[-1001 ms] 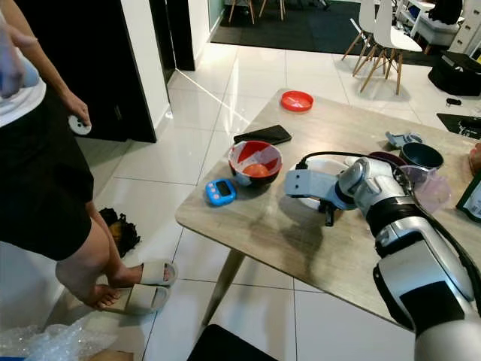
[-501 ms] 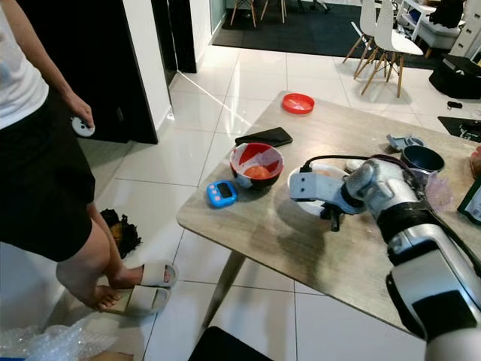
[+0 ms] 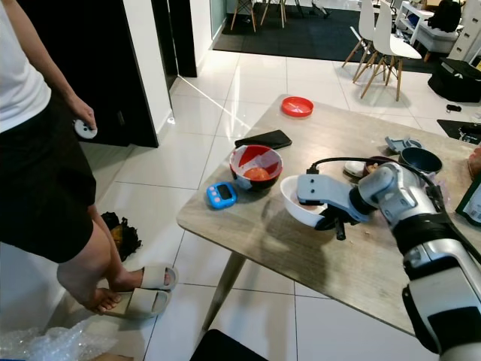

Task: Restocking fridge

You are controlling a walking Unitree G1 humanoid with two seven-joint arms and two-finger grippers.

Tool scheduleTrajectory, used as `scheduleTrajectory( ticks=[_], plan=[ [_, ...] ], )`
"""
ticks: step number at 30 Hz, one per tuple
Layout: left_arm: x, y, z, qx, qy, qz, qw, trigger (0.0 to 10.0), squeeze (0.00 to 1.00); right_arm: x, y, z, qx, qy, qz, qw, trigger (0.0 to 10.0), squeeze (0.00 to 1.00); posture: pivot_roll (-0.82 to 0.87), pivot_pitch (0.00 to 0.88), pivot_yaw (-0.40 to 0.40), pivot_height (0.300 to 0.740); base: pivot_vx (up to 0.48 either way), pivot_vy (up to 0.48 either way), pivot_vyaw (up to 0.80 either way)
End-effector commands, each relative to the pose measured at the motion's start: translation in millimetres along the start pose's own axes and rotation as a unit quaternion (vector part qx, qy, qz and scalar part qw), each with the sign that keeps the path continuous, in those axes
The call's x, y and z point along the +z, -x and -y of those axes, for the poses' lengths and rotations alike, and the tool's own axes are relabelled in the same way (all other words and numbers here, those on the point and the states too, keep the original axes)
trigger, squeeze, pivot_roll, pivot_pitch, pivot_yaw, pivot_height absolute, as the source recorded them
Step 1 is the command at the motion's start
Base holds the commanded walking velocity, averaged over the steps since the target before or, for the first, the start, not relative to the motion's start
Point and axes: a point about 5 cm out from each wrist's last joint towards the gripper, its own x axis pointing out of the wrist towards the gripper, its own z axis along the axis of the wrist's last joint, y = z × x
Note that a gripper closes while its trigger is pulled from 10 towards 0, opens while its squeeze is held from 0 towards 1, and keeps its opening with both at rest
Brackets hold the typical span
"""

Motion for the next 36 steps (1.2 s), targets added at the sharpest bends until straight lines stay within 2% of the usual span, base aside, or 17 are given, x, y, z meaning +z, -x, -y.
scheduleTrajectory(
  ticks=[1, 4, 8, 10, 18, 26, 36],
  plan=[
    [1, -2.1, 31.9, -0.054, -0.013, -0.003, 0.998, 10.0, 0.0, -15, -5.3, -11.0, 0.033, -0.023, -0.01, 0.999, 0.0, 0.0, -0.05, 0.027, -0.065, 0.74, 0.0, 0.0, 0.0],
    [1, -2.1, 31.6, -0.054, -0.013, -0.003, 0.998, 10.0, 0.0, -20, -2.3, -14.3, 0.034, -0.029, -0.007, 0.999, 0.0, 0.0, -0.05, 0.027, -0.063, 0.74, 0.0, 0.0, 0.0],
    [1, -2.0, 31.0, -0.054, -0.015, -0.004, 0.998, 10.0, 0.0, -21, 3.2, -20.3, 0.042, -0.034, 0.028, 0.998, 0.0, 0.0, -0.05, 0.025, -0.061, 0.74, 0.0, 0.0, 0.0],
    [0, -2.0, 29.9, -0.054, -0.017, -0.005, 0.998, 10.0, 0.0, -11, 12.0, -22.7, 0.048, -0.03, 0.084, 0.995, 0.0, 0.0, -0.06, 0.025, -0.056, 0.74, 0.0, 0.0, 0.0],
    [1, -2.1, 27.6, -0.052, -0.019, -0.004, 0.998, 10.0, 0.0, 9, 27.4, -19.7, 0.034, -0.01, 0.147, 0.989, 0.0, 0.0, -0.05, 0.022, -0.053, 0.74, 0.0, 0.0, 0.0],
    [4, -2.5, 25.7, -0.05, -0.021, -0.002, 0.999, 10.0, 0.0, 5, 35.8, -22.9, 0.022, -0.01, 0.135, 0.991, 0.0, 0.0, -0.05, 0.008, -0.049, 0.74, 0.0, 0.0, 0.0],
    [6, -2.6, 20.8, -0.046, -0.026, -0.001, 0.999, 10.0, 0.0, -36, 61.7, -29.1, -0.043, -0.085, 0.076, 0.993, 0.0, 0.0, -0.05, 0.0, -0.039, 0.74, 0.0, 0.0, 0.0]
  ],
)
